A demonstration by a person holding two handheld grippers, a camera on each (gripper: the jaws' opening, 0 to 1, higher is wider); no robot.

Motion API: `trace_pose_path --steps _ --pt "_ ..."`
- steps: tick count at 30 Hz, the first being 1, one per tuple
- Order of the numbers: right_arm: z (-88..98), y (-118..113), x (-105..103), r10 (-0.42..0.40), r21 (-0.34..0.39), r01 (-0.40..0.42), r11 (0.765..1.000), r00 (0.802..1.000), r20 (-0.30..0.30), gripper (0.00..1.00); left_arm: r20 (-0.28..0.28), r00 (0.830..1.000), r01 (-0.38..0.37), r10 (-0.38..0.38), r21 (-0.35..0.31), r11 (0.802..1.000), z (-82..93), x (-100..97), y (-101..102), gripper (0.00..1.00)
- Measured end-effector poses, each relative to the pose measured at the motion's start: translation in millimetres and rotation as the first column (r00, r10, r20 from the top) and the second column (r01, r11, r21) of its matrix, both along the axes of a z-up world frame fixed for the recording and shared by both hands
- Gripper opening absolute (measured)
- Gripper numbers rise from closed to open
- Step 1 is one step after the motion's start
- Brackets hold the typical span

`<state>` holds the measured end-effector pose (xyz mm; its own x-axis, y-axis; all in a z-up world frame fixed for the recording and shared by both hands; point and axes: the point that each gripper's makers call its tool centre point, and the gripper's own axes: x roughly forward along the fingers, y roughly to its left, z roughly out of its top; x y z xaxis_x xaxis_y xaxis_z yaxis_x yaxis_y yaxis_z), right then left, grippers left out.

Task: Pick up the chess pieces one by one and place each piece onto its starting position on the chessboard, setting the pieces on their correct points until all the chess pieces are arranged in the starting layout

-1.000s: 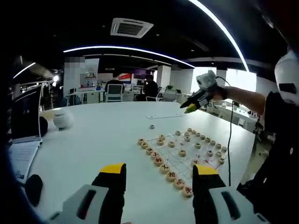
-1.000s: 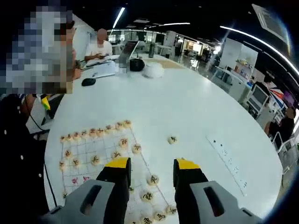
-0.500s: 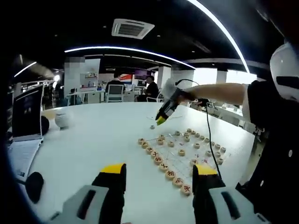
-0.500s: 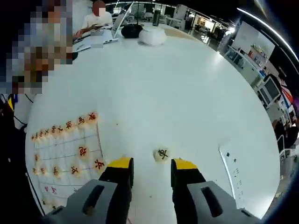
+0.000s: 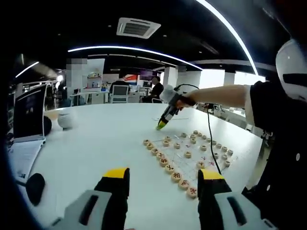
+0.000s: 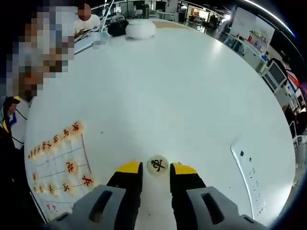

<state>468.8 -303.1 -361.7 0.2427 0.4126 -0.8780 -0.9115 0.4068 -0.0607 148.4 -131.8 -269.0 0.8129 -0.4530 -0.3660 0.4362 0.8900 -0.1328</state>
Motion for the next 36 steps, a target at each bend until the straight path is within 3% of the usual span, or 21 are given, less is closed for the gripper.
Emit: trace_pose_path --steps 6,9,16,20,27,32,36 --pt "-1.5 0 -2 0.002 -0.006 -0.002 1.000 1.000 0.020 0.19 -0.004 1.000 0.004 -0.004 0.003 1.000 -1.4 -0.8 -3 0.58" --pt "6.1 -1 -3 0.005 0.016 -0.005 1.000 1.000 0.028 0.19 0.001 1.000 0.001 -0.001 0.001 1.000 0.7 -1.4 -3 0.58" --pt "53.2 -16 -18 -0.005 0.121 -0.005 0.993 0.996 0.085 0.19 0.017 1.000 0.010 -0.010 0.008 1.000 7.4 0.6 -6 0.58" --pt "89.9 -38 -46 -0.027 0.200 -0.001 0.980 0.990 0.137 0.19 0.031 0.999 0.027 -0.027 0.015 1.000 12.5 4.2 -11 0.58" --pt "146.1 -104 -106 -0.131 0.347 0.038 0.937 0.960 0.249 0.19 0.046 0.997 0.066 -0.066 0.012 0.998 15.8 12.1 -21 0.58" --pt "162.4 -146 -159 -0.204 0.413 0.055 0.909 0.923 0.326 0.19 0.047 0.994 0.101 -0.101 0.016 0.995 16.4 17.5 -29 0.58" --pt "163.9 -179 -208 -0.309 0.492 0.110 0.864 0.886 0.345 0.19 0.044 0.993 0.111 -0.112 0.021 0.994 16.6 22.6 -31 0.58"
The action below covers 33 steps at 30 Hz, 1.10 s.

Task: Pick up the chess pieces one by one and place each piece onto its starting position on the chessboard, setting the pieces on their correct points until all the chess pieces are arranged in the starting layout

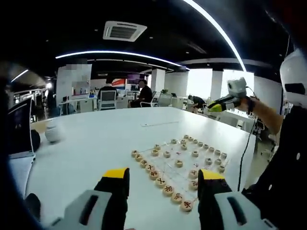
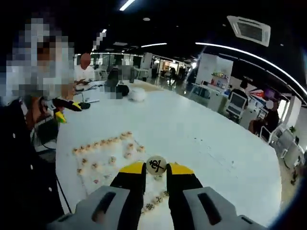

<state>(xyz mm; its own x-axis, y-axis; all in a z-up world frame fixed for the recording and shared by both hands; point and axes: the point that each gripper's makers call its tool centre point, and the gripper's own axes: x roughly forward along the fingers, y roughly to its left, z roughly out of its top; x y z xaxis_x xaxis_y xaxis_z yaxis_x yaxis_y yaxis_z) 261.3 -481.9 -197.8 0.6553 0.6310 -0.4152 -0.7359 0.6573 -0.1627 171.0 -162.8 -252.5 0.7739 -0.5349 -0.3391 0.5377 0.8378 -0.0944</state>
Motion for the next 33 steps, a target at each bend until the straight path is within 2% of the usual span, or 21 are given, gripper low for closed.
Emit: trace_pose_path --steps 2,4,7,9,11,15,18,22,28,33 --pt "-4.0 -13 -20 -0.044 0.031 0.044 0.999 0.999 0.009 0.19 -0.001 1.000 0.003 -0.003 0.003 1.000 -0.2 1.5 -1 0.58" --pt "-12.4 -27 -48 -0.106 0.071 0.105 0.992 0.994 0.018 0.19 -0.004 1.000 0.007 -0.007 0.002 1.000 -0.8 3.4 -2 0.58" --pt "-26.0 -42 -84 -0.185 0.100 0.183 0.978 0.983 0.008 0.19 -0.014 1.000 0.016 -0.016 0.010 1.000 -3.0 5.1 -7 0.58" --pt "-29.7 -51 -98 -0.236 0.113 0.235 0.965 0.972 -0.007 0.19 -0.017 1.000 0.025 -0.025 0.016 1.000 -3.4 4.6 -10 0.58" --pt "-29.3 -54 -107 -0.251 0.121 0.251 0.961 0.968 -0.014 0.19 -0.021 0.999 0.033 -0.032 0.019 0.999 -4.0 3.8 -12 0.58" --pt "-33.5 -53 -116 -0.258 0.058 0.259 0.964 0.966 -0.020 0.19 -0.030 0.998 0.048 -0.047 0.025 0.999 -6.9 1.3 -17 0.58" --pt "-43.2 -45 -118 -0.236 0.019 0.237 0.971 0.970 -0.055 0.19 -0.031 0.998 0.047 -0.046 0.022 0.999 -7.2 -0.7 -17 0.58" --pt "-71.5 -34 -116 -0.208 -0.072 0.201 0.977 0.972 -0.108 0.19 -0.036 0.999 0.039 -0.038 0.023 0.999 -8.8 -4.4 -14 0.58" --pt "-115.2 -17 -115 -0.165 -0.148 0.137 0.979 0.967 -0.192 0.19 -0.045 0.999 0.009 -0.008 0.026 1.000 -11.1 -9.3 -4 0.58" --pt "-144.0 -14 -115 -0.164 -0.195 0.117 0.974 0.956 -0.242 0.19 -0.052 0.999 -0.002 0.004 0.029 1.000 -12.7 -10.4 -1 0.58"
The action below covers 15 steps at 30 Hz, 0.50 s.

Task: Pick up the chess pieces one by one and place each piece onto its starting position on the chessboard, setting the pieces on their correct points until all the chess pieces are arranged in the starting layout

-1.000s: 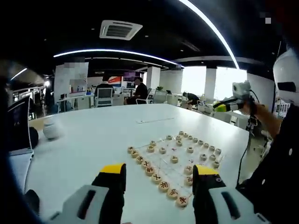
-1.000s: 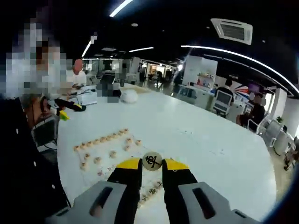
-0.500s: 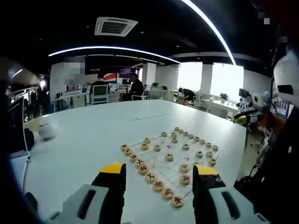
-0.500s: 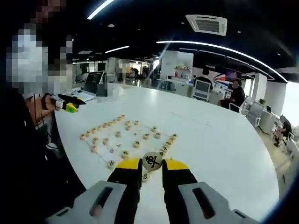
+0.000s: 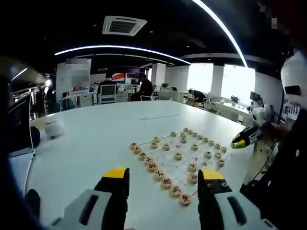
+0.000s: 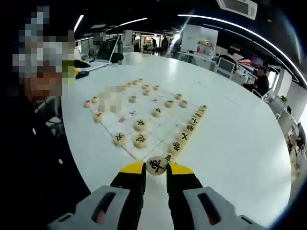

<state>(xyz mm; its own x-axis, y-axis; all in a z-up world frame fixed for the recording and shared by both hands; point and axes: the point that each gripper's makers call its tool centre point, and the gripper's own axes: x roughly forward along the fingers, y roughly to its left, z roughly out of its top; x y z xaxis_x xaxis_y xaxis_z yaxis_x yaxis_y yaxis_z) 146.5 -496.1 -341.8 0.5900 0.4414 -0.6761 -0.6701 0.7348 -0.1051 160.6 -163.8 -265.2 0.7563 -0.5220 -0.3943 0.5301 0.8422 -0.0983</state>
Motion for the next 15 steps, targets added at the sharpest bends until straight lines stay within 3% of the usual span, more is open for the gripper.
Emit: trace_pose_path --steps 7,15 --pt "-17.5 3 -3 0.011 -0.032 -0.013 0.999 0.999 -0.043 0.19 -0.005 1.000 -0.003 0.003 0.002 1.000 -1.2 0.0 0 0.58" --pt "-21.1 1 -1 0.008 -0.049 -0.009 0.999 0.999 -0.040 0.19 -0.008 1.000 -0.005 0.005 0.002 1.000 -1.9 -0.5 0 0.58"
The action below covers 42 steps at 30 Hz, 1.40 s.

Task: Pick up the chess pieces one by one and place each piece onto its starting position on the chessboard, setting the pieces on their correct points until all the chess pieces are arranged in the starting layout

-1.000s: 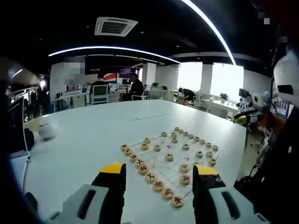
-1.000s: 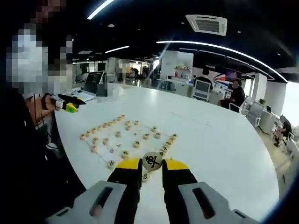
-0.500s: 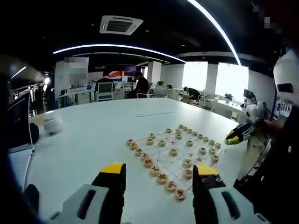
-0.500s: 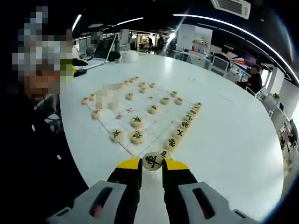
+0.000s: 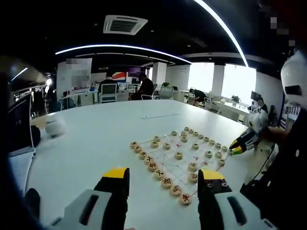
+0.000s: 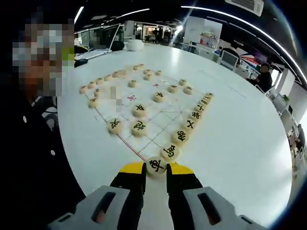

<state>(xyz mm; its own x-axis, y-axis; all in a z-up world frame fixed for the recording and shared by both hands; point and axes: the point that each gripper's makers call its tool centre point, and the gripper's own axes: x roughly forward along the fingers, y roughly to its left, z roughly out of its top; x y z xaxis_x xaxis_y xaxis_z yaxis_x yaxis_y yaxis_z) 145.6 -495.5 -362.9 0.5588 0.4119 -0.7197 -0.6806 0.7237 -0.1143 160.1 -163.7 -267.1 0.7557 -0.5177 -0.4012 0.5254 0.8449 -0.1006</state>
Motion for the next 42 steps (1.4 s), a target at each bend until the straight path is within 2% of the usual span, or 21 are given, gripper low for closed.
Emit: trace_pose_path --steps 10,17,21,24,25,28,31,35,39,42 --pt "0.9 1 -1 0.005 0.010 -0.005 1.000 1.000 0.014 0.20 -0.001 1.000 -0.001 0.001 0.001 1.000 -0.3 -0.5 -1 0.58" --pt "11.5 -6 -1 -0.024 0.058 0.022 0.998 0.999 0.027 0.27 -0.001 1.000 -0.001 0.001 0.002 1.000 -0.2 -0.7 -1 0.58" --pt "28.1 -15 7 -0.067 0.118 0.058 0.991 0.995 0.073 0.31 -0.001 1.000 -0.007 0.007 0.002 1.000 0.5 -0.3 1 0.58" --pt "47.1 -22 19 -0.106 0.170 0.081 0.982 0.984 0.145 0.34 0.001 1.000 -0.014 0.014 0.008 1.000 2.4 -0.3 2 0.58" --pt "49.3 -24 21 -0.112 0.176 0.084 0.981 0.982 0.153 0.35 0.003 1.000 -0.015 0.015 0.009 1.000 2.9 -0.4 2 0.59" --pt "73.5 -38 36 -0.159 0.221 0.106 0.969 0.958 0.238 0.37 0.032 0.999 -0.025 0.025 0.004 1.000 8.8 -2.6 5 0.60" --pt "96.0 -50 46 -0.203 0.263 0.124 0.957 0.932 0.300 0.38 0.039 0.998 -0.040 0.040 -0.004 0.999 7.6 -3.8 10 0.61" --pt "118.0 -58 52 -0.244 0.338 0.129 0.932 0.914 0.324 0.40 0.043 0.997 -0.061 0.061 -0.014 0.998 5.6 -5.5 18 0.61" --pt "123.9 -58 52 -0.236 0.327 0.116 0.938 0.904 0.356 0.43 0.088 0.991 -0.092 0.097 -0.066 0.994 16.0 -3.6 27 0.62" --pt "127.8 -58 50 -0.240 0.342 0.108 0.933 0.896 0.373 0.44 0.128 0.986 -0.099 0.108 -0.073 0.992 22.8 -2.6 31 0.63"
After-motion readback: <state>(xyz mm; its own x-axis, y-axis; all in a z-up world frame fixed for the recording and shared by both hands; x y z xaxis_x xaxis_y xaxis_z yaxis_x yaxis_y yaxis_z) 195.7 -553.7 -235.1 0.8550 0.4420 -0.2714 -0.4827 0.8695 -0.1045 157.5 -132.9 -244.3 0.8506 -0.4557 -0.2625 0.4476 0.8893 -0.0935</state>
